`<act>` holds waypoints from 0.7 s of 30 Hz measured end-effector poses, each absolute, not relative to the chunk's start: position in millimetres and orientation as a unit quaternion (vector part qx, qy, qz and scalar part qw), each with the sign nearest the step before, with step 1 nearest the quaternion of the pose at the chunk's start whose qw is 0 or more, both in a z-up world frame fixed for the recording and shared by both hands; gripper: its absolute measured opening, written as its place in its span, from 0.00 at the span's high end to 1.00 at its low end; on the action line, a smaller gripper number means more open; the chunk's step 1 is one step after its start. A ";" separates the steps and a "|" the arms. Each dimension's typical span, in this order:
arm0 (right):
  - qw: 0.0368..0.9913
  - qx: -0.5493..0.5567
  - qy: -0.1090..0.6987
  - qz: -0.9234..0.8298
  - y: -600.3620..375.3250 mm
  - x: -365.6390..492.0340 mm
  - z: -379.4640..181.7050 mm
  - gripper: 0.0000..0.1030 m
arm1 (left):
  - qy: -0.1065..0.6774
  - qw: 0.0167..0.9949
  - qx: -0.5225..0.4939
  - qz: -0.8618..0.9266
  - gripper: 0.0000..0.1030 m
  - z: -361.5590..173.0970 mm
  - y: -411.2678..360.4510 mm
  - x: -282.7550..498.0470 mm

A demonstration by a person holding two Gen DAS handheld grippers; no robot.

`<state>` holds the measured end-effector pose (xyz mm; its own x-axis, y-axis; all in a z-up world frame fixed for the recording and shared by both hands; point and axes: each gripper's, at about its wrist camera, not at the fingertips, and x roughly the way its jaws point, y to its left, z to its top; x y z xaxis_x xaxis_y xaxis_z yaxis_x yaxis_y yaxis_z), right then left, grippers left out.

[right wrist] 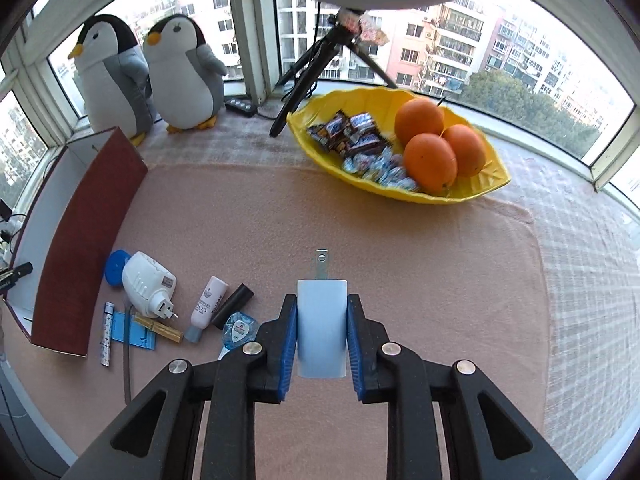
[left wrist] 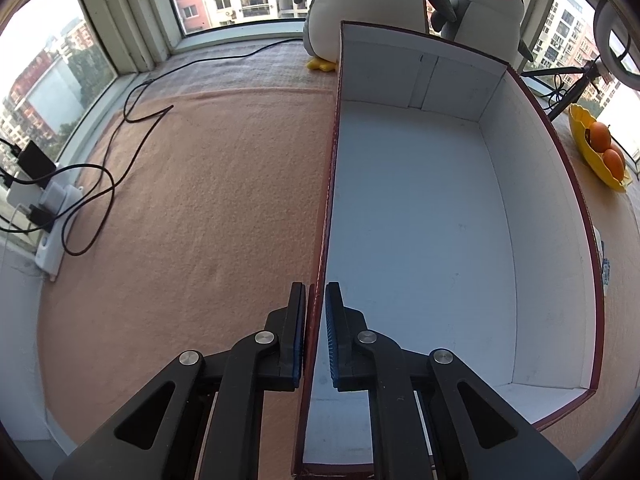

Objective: Organize rigid objects
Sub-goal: 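Grasp the white USB charger with the right tool and lift it, then carry the charger over the box and release it inside with the right tool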

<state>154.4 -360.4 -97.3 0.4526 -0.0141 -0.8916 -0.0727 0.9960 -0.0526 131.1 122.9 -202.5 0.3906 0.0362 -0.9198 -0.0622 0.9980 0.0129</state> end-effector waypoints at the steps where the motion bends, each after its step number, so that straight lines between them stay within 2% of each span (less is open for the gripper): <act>1: 0.856 -0.043 0.515 0.013 -365.3 153.3 -82.9 0.80 | 0.551 0.834 -0.012 0.030 0.92 -202.4 122.8 130.6; 14: 0.905 -0.089 0.413 -0.046 -395.3 148.6 92.0 0.80 | 0.546 0.837 -0.020 0.024 0.92 -196.9 124.4 130.3; 17: 0.911 -0.076 0.403 -0.048 -398.5 148.7 108.6 0.80 | 0.544 0.839 -0.024 0.022 0.92 -195.3 125.1 130.1; 21: 0.910 -0.060 0.409 -0.024 -384.5 149.8 94.3 0.80 | 0.542 0.839 -0.027 0.018 0.92 -194.2 127.5 130.2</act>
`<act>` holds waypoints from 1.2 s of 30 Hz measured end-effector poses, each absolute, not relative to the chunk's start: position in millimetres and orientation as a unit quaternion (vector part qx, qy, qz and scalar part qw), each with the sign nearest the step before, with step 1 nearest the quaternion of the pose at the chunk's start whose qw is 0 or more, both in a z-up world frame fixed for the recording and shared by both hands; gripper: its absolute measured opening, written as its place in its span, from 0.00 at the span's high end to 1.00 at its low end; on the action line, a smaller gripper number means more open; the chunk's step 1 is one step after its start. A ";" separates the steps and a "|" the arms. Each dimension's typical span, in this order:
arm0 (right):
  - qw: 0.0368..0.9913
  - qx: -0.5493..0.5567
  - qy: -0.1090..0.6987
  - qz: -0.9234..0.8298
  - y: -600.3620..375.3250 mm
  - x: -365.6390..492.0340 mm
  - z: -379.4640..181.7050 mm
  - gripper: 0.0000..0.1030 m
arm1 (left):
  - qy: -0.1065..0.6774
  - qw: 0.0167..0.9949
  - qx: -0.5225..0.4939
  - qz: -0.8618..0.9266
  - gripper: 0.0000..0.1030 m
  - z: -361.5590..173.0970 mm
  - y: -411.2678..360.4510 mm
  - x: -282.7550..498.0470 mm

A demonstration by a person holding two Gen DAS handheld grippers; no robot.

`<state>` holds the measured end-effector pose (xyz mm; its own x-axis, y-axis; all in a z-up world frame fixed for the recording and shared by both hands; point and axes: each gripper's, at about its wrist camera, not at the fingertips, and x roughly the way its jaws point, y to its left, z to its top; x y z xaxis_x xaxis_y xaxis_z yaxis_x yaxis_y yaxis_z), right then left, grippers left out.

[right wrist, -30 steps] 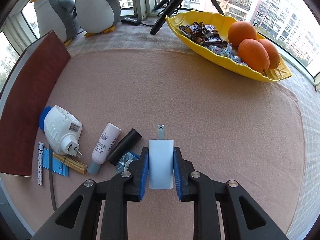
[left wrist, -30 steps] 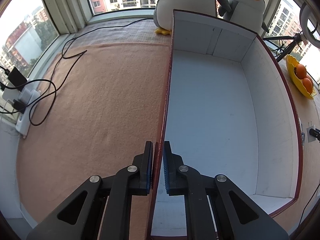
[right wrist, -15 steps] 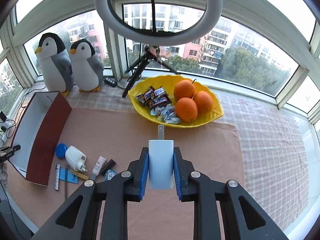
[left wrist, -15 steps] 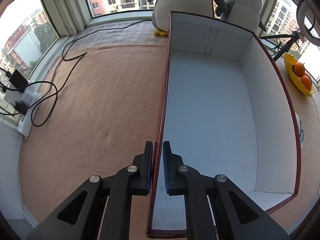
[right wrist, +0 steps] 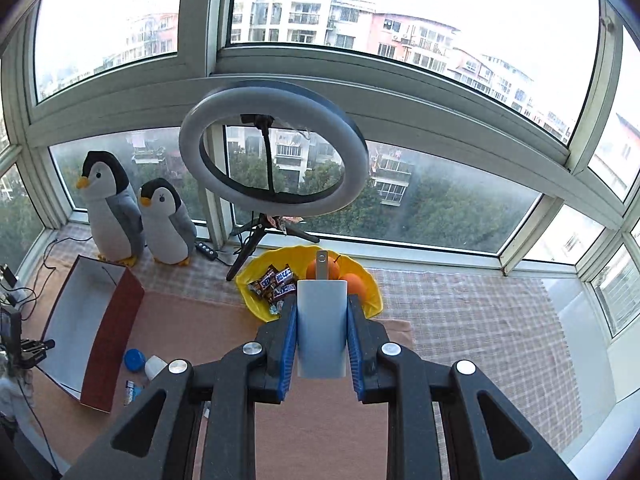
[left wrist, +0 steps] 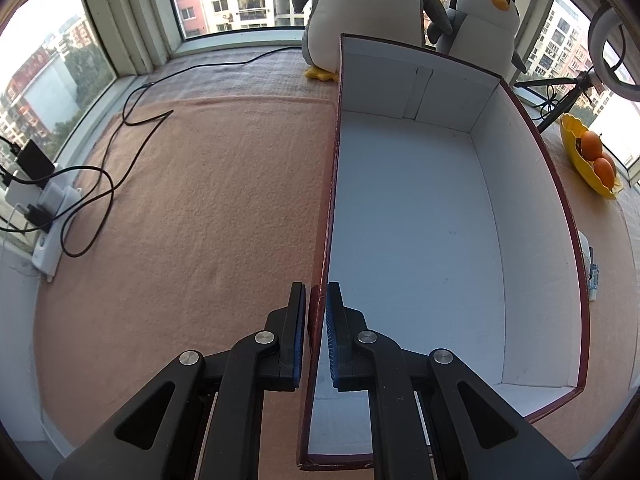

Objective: Organize rigid objects
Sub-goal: 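Carry the charger over the box and release it inside with the right tool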

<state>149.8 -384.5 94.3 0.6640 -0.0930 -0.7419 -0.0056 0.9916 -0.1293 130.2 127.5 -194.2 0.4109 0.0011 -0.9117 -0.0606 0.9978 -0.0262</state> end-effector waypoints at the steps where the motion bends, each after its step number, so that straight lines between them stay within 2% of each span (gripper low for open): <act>1: 0.909 -0.056 0.413 -0.014 -378.0 149.5 87.3 0.80 | 0.542 0.840 -0.028 0.018 0.92 -193.8 128.4 130.4; 8: 0.889 -0.047 0.446 0.092 -288.2 172.9 26.1 0.80 | 0.541 0.840 -0.036 0.014 0.92 -194.3 131.7 128.2; 20: 0.838 -0.085 0.480 0.244 -118.9 193.7 -47.6 0.80 | 0.537 0.842 -0.041 0.016 0.92 -199.6 131.1 119.9; 29: 0.803 -0.101 0.509 0.292 -50.8 177.7 -104.9 0.80 | 0.532 0.845 -0.047 0.031 0.92 -208.2 128.5 114.4; 36: 0.797 -0.116 0.515 0.293 -26.3 167.9 -129.0 0.80 | 0.526 0.849 -0.043 0.042 0.92 -208.7 127.4 111.0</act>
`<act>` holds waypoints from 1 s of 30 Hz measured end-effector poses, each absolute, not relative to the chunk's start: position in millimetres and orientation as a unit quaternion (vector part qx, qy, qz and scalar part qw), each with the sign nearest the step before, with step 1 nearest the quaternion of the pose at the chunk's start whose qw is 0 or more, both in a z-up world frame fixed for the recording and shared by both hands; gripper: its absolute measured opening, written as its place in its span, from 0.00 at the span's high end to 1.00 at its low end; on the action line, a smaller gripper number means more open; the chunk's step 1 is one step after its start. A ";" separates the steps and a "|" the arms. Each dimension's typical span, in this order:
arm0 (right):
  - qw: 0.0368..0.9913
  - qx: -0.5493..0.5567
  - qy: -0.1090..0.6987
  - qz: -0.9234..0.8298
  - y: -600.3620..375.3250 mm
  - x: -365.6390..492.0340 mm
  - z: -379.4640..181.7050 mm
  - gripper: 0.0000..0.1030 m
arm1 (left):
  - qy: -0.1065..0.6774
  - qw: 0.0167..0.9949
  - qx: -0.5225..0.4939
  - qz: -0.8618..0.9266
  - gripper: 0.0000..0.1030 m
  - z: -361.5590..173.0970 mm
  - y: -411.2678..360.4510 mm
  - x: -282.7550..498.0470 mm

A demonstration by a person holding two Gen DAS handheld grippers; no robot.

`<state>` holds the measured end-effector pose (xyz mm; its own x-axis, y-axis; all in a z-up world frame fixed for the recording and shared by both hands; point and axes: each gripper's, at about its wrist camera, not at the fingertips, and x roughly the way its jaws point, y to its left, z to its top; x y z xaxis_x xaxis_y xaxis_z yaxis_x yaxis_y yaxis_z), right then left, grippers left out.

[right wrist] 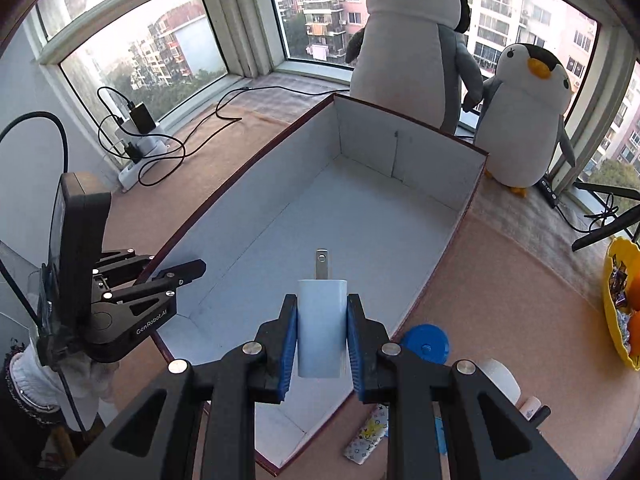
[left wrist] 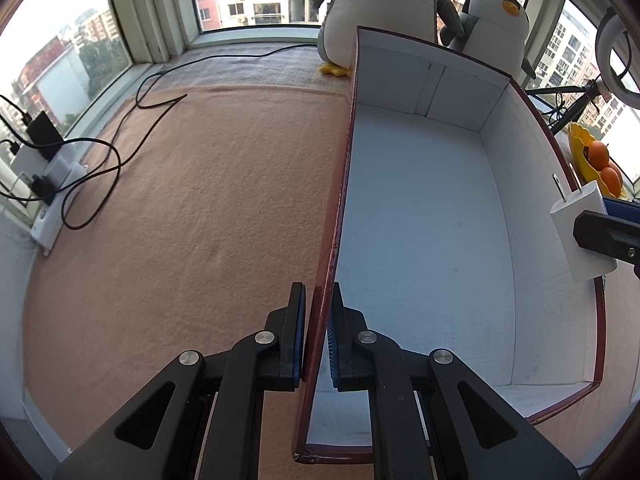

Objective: Organize rigid objects
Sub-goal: 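Carry the charger over the box and release it inside with the right tool, then move the right tool back and grasp the blue hand-sanitizer bottle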

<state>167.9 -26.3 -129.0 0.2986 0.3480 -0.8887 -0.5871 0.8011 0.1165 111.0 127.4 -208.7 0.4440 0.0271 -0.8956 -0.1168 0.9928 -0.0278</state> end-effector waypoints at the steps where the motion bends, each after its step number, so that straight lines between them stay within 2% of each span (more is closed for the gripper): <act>1: 0.798 -0.118 0.514 0.293 -23.5 166.5 -130.9 0.80 | 0.525 0.849 -0.041 0.043 0.92 -208.6 126.8 110.6; 10: 0.802 -0.125 0.508 0.290 -8.3 151.6 -146.0 0.80 | 0.526 0.848 -0.052 0.045 0.92 -211.8 128.8 109.0; 11: 0.801 -0.124 0.507 0.293 -8.3 149.9 -145.7 0.74 | 0.527 0.847 -0.054 0.046 0.92 -212.1 129.5 108.7; 12: 0.801 -0.124 0.506 0.296 -8.5 148.0 -144.7 0.62 | 0.527 0.847 -0.054 0.047 0.92 -212.3 130.0 108.9; 14: 0.807 -0.125 0.494 0.299 -10.5 142.6 -139.0 0.51 | 0.527 0.847 -0.052 0.048 0.92 -212.3 130.3 108.9; 22: 0.828 -0.075 0.475 0.289 -50.5 130.4 -119.1 0.47 | 0.525 0.848 -0.051 0.049 0.92 -210.9 128.0 107.8; 30: 0.863 -0.018 0.460 0.206 -149.2 115.7 -105.9 0.47 | 0.525 0.849 -0.048 0.049 0.92 -209.4 127.8 105.6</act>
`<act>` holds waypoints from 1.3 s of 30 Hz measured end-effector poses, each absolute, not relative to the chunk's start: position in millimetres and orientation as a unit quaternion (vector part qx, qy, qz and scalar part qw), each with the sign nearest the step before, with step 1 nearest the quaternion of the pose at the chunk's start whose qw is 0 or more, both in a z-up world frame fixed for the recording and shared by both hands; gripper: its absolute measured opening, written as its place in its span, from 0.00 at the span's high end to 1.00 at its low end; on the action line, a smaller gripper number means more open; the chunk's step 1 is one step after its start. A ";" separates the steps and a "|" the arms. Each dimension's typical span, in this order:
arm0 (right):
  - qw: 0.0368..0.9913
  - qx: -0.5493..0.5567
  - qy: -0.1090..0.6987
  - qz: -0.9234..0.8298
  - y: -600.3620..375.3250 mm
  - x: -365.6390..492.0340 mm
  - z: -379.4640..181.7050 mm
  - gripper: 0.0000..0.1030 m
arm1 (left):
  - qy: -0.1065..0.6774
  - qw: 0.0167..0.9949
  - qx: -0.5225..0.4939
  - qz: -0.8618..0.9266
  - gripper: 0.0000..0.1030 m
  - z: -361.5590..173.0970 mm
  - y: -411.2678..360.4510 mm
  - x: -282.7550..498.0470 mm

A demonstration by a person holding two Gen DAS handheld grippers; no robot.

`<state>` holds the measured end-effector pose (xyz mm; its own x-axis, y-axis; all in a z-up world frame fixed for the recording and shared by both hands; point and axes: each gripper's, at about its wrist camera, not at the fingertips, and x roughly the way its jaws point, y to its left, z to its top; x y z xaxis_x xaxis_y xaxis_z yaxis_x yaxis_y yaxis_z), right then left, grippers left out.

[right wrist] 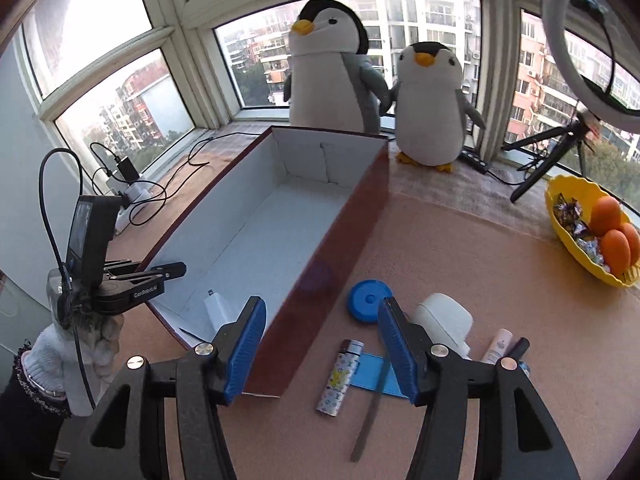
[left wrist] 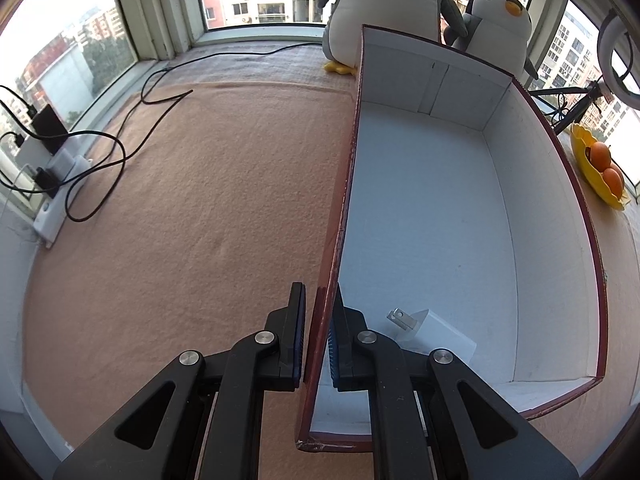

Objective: Organize rigid objects
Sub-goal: 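Move the right tool back and grasp the blue hand-sanitizer bottle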

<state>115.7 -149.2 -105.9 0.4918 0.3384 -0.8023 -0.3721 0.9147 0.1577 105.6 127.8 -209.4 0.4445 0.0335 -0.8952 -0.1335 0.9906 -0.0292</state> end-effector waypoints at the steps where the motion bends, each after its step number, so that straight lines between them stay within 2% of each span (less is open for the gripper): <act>1: 0.867 -0.012 0.461 0.190 -162.7 114.0 -106.3 0.47 | 0.524 0.849 -0.045 0.050 0.92 -208.8 127.2 105.2; 14: 0.867 0.052 0.493 0.058 -283.2 97.3 -145.2 0.47 | 0.524 0.850 -0.034 0.043 0.92 -208.1 125.6 103.5; 29: 0.859 0.064 0.507 0.030 -296.5 99.8 -166.6 0.47 | 0.511 0.858 -0.036 0.037 0.92 -187.8 124.2 95.4; 35: 0.851 0.069 0.521 0.010 -303.3 112.6 -181.6 0.47 | 0.509 0.858 -0.049 0.046 0.95 -191.8 128.7 96.4; 39: 0.839 0.073 0.539 0.004 -306.0 123.6 -196.6 0.54 | 0.508 0.859 -0.051 0.046 0.95 -192.3 129.1 95.6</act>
<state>123.6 -306.0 -196.6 0.4193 0.0846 -0.9039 0.0726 0.9893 0.1263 95.6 129.1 -192.3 0.4802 0.0269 -0.8767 -0.1307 0.9906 -0.0412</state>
